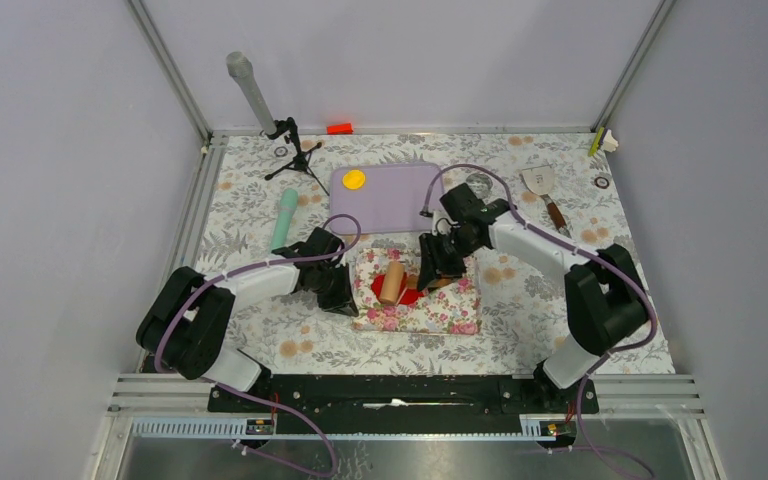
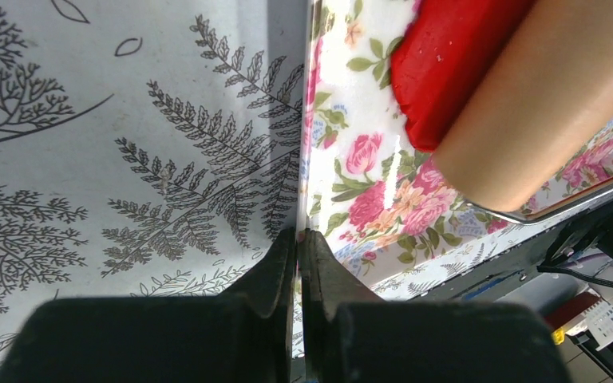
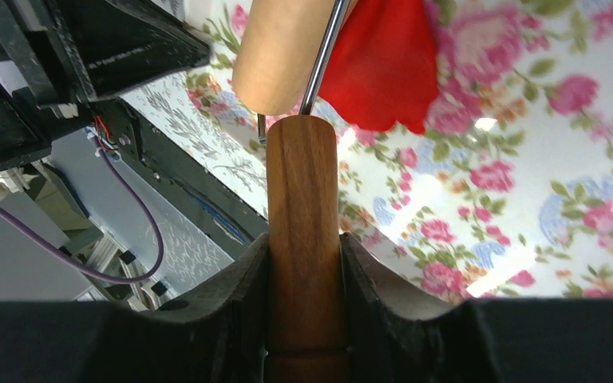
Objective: Roll out the dumpling wrappers from the dough
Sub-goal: Flatten out the dough on the work surface.
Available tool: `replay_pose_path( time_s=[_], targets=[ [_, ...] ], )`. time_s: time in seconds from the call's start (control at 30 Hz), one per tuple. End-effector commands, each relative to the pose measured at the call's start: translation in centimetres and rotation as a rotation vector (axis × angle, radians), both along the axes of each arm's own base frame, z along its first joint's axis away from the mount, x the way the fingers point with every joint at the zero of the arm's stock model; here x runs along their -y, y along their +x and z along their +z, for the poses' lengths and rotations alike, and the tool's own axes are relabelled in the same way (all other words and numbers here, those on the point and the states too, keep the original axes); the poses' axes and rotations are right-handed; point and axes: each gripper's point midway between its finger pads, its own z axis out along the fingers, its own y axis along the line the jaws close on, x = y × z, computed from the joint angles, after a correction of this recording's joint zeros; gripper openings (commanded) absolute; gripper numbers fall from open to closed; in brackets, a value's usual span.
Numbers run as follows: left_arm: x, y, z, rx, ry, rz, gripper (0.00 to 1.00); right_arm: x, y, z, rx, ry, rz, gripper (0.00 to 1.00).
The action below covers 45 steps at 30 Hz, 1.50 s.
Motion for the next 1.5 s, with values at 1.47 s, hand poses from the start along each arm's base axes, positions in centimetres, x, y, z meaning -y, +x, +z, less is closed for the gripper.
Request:
replay_pose_path(
  time_s=[1.47],
  targets=[
    [-0.2,-0.3,0.7,0.047,-0.032,-0.006,0.0,4.8,1.5,-2.5,-0.065,-0.348,-0.561,0.0]
  ],
)
